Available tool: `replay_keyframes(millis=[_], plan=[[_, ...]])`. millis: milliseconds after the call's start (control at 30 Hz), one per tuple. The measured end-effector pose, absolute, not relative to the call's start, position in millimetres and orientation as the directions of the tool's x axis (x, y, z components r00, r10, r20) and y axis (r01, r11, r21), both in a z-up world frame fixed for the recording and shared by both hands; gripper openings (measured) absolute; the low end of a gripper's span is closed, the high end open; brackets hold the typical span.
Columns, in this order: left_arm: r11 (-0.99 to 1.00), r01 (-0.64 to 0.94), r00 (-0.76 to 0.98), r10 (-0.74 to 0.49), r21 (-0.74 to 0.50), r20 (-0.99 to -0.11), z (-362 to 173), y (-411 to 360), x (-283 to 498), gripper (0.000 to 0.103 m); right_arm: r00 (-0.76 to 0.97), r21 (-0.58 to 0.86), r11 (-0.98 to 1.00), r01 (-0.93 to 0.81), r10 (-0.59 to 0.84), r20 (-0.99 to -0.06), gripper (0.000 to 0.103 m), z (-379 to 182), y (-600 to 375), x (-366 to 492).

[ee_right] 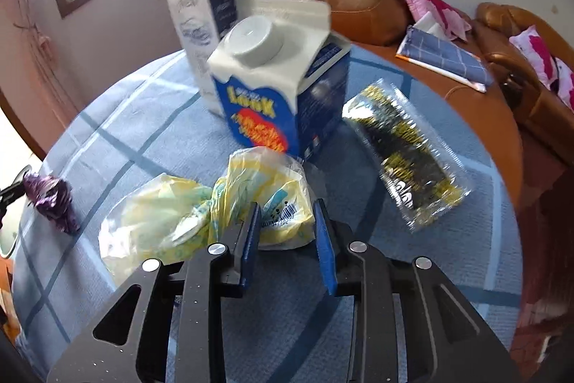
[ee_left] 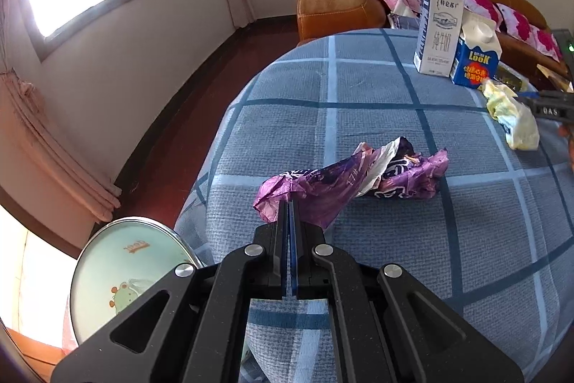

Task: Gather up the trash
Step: 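Grasp the yellow-green plastic bag with the right gripper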

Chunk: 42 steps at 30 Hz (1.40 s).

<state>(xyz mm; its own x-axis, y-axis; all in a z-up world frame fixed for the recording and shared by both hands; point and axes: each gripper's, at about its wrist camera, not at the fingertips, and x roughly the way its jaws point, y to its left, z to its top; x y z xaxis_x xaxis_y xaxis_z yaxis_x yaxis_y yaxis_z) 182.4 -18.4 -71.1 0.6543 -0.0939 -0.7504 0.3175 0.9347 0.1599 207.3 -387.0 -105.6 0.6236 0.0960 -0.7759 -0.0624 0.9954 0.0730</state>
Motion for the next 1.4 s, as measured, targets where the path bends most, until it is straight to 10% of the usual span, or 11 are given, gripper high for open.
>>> replay_keyframes(millis=[133,200,333,467,567,833,1067,1400], plan=[[0.937,0.309,0.648,-0.083,0.161,-0.757,-76,-17,182,0.017,0.626,0.075,0.996,-0.053,0.092,-0.775,0.027,-106,-388,198],[0.94,0.293,0.658,-0.064,0.177,-0.75,-78,-16,181,0.043,0.624,0.077,0.996,-0.048,0.09,-0.776,0.026,-105,-388,193],[0.948,0.27,0.66,-0.055,0.168,-0.75,-80,-12,185,0.048,0.63,0.076,0.997,-0.026,0.075,-0.773,0.026,-102,-394,180],[0.941,0.293,0.664,-0.072,0.171,-0.745,-82,-19,189,0.049,0.648,0.083,0.997,-0.007,0.068,-0.759,0.037,-100,-404,171],[0.932,0.329,0.631,-0.094,0.156,-0.77,-92,-26,196,0.01,0.668,0.104,0.995,0.004,0.075,-0.74,0.062,-96,-410,169],[0.922,0.345,0.632,-0.09,0.175,-0.769,-96,-32,197,0.005,0.668,0.115,0.993,-0.004,0.089,-0.739,0.067,-96,-413,185],[0.931,0.321,0.65,-0.083,0.173,-0.755,-83,-20,193,0.004,0.605,0.164,0.983,-0.086,0.183,-0.775,0.028,-107,-401,189],[0.938,0.286,0.685,-0.057,0.196,-0.727,-58,4,169,0.003,0.612,0.149,0.987,-0.06,0.154,-0.775,0.017,-106,-383,167]])
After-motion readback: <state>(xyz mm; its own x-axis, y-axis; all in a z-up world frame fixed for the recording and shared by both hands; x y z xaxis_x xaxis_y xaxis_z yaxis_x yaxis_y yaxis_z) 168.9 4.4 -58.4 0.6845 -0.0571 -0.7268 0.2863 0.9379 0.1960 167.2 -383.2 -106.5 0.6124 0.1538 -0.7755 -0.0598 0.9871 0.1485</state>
